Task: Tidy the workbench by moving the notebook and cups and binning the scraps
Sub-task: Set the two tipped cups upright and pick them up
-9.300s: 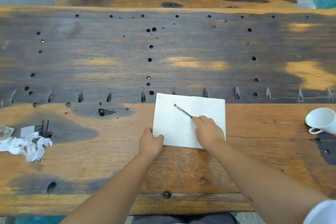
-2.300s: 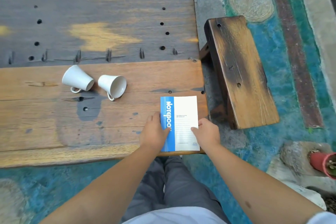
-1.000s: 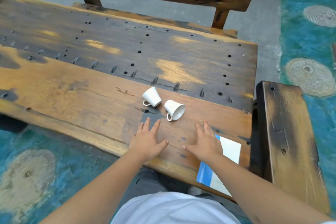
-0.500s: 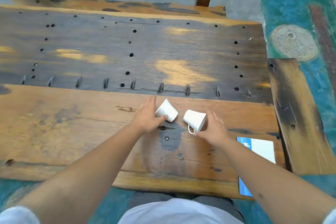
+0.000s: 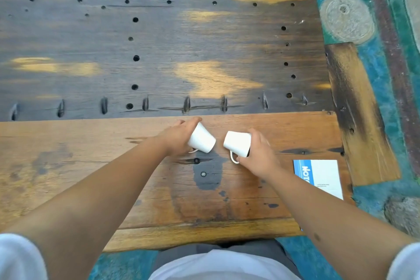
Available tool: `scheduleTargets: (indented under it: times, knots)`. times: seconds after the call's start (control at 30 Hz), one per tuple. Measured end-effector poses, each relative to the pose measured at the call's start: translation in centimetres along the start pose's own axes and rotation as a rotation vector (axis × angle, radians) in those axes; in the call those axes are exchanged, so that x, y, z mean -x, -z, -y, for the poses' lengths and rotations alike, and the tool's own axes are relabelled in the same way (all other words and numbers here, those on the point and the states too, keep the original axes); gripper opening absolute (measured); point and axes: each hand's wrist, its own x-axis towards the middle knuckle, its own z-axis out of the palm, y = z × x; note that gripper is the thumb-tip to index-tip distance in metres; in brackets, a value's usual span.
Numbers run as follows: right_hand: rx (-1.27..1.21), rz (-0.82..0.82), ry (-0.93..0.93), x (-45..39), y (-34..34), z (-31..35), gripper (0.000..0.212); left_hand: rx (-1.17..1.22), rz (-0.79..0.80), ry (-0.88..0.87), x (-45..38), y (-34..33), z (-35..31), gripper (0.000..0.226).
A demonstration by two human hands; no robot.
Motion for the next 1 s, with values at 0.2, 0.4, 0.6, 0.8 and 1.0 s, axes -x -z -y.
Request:
scheduleTargets:
  times: [0.2,0.4,0.6,0.8,1.0]
  knots:
    - [-0.017,0.016,-0.01,0.5,0.4,-0.5,0.089,0.087,-0.075,-0.036,0.3,-1.0,-0.2,0.095]
    - [0.216,-0.045,0.076,0.6,1.0,-0.7,0.09,0.148,-0.193,0.044,1.1,-2.8,-3.0,0.102]
    - [0.388,-0.037,0.018,0.5,0.4,-0.1,0.103,0.01,-0.284,0.186,1.1,-4.3,-6.9,0.095]
    - [0.301,0.157,-0.051,0.4,0.9,-0.2,0.107,-0.144,-0.227,0.277,0.8,-4.8,-8.7,0.116]
    - [0.041,0.183,-0.03,0.6,2.6,-1.9,0.103,-0.113,-0.242,0.126,2.0,-4.1,-7.2,0.115]
